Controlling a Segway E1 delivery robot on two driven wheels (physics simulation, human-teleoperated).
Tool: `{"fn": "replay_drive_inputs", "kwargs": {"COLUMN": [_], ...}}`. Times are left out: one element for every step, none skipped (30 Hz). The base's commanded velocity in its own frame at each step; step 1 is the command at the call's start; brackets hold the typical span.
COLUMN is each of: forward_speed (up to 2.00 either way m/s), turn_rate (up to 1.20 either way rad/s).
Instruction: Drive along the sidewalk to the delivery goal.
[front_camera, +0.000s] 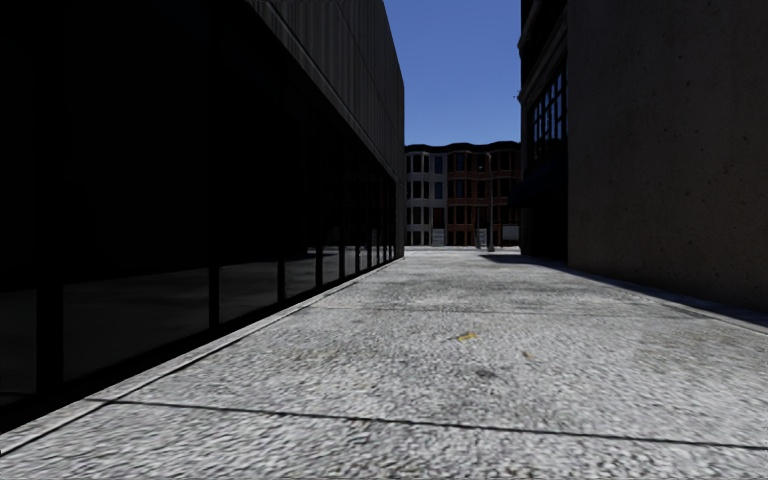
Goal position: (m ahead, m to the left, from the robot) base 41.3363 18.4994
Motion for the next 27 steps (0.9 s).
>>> {"fn": "replay_drive_inputs", "kwargs": {"forward_speed": [2.00,2.00,2.00,2.00,2.00,2.00,2.00,2.00,2.00,2.00,2.00,2.00,2.00,2.00,2.00,2.00,2.00,2.00,2.00,2.00,2.00,2.00,2.00,2.00,2.00,2.00,2.00], "turn_rate": [0.00,0.00,0.00,0.00,0.00,0.00,0.00,0.00,0.00,0.00,0.00,0.00,0.00,0.00,0.00,0.00,0.00,0.00,0.00,0.00,0.00,0.00,0.00,0.00,0.00,0.00,0.00]}}
